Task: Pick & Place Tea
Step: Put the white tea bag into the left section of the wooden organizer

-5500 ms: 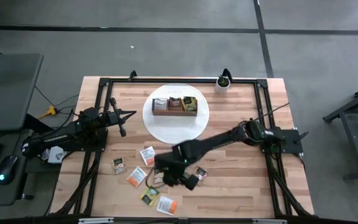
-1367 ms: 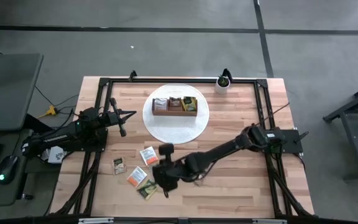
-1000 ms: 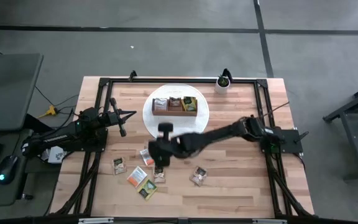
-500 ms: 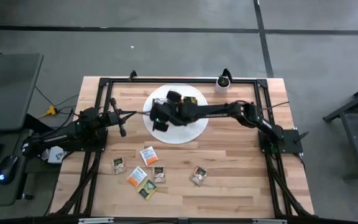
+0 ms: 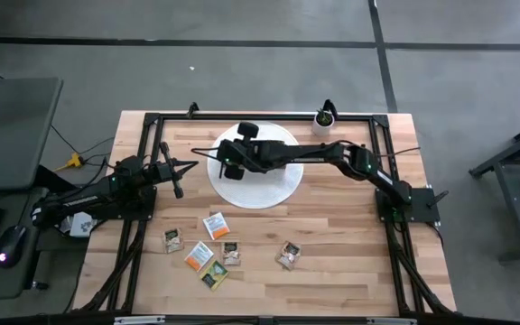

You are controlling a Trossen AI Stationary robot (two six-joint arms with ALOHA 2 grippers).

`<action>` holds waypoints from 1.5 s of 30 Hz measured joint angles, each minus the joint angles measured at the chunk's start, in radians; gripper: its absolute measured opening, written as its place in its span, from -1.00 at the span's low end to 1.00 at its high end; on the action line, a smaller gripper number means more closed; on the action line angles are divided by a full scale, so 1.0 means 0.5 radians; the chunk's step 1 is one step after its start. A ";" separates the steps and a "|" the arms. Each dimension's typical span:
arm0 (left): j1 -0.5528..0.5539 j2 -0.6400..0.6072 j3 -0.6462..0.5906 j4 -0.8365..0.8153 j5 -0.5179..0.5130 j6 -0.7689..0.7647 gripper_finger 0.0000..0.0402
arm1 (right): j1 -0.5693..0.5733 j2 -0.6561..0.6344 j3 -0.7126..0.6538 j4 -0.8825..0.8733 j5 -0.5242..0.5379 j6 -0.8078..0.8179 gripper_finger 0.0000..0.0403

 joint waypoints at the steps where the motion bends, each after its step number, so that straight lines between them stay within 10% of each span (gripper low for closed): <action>1: 0.000 0.001 0.000 0.000 0.000 0.000 -1.00 | -0.002 0.015 0.000 0.002 -0.016 0.012 -1.00; 18: 0.001 0.001 0.001 0.000 0.000 0.000 -1.00 | -0.057 0.114 0.001 0.094 0.187 0.030 -1.00; 45: 0.000 0.001 0.000 0.000 0.000 0.000 -1.00 | -0.063 0.163 0.002 0.104 -0.141 0.136 -1.00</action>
